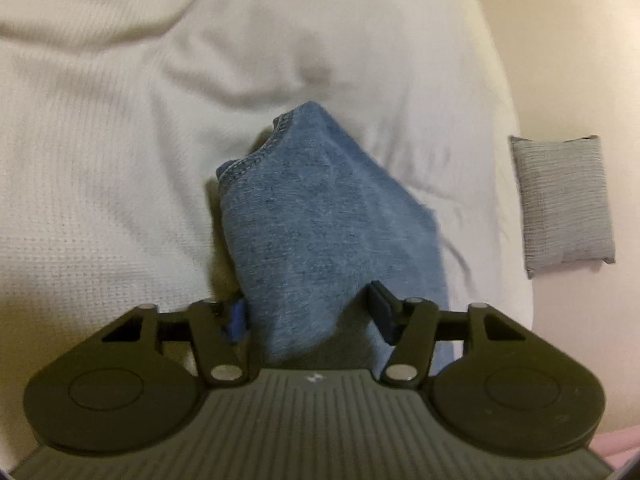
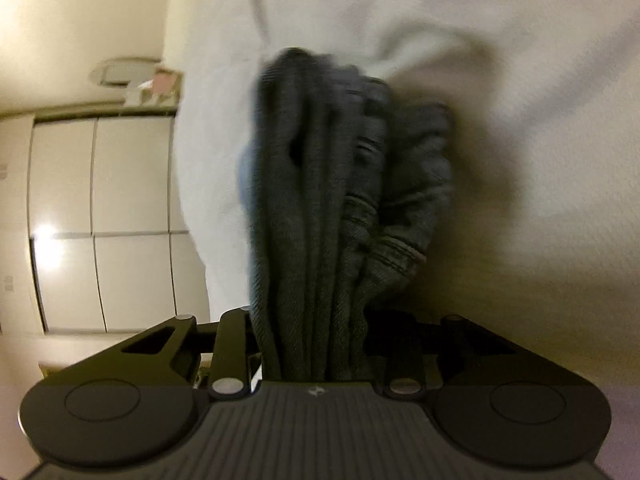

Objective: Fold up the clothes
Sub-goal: 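Lift the folded jeans with both grippers and carry them toward the clothes stack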

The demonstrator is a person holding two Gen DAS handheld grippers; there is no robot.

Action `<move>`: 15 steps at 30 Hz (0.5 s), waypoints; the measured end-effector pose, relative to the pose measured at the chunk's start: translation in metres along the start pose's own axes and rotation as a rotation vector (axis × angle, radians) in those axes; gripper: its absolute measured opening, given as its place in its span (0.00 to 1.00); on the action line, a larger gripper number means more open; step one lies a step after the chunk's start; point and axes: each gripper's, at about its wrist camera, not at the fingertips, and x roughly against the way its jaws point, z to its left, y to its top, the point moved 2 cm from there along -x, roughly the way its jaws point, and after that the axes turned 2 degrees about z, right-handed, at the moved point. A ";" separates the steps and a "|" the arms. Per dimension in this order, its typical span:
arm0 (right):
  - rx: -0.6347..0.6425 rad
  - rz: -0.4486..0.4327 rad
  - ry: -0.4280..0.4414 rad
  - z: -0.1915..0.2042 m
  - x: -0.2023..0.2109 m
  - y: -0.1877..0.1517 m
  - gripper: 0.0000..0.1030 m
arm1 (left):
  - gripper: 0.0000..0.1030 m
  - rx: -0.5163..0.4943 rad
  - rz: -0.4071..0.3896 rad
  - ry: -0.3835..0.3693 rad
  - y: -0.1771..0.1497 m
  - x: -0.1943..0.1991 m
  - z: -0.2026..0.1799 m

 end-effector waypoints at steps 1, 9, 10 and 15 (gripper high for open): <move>0.033 0.005 0.002 0.007 0.001 0.003 0.29 | 0.46 0.004 -0.012 -0.012 -0.002 0.006 -0.002; 0.263 0.115 0.055 0.081 0.015 0.016 0.28 | 0.30 0.044 -0.159 -0.122 -0.023 0.082 -0.032; 0.268 0.128 0.066 0.089 0.017 0.016 0.28 | 0.30 0.049 -0.182 -0.123 -0.026 0.093 -0.038; 0.336 0.247 0.106 0.141 0.018 0.006 0.28 | 0.30 0.114 -0.315 -0.136 -0.046 0.166 -0.053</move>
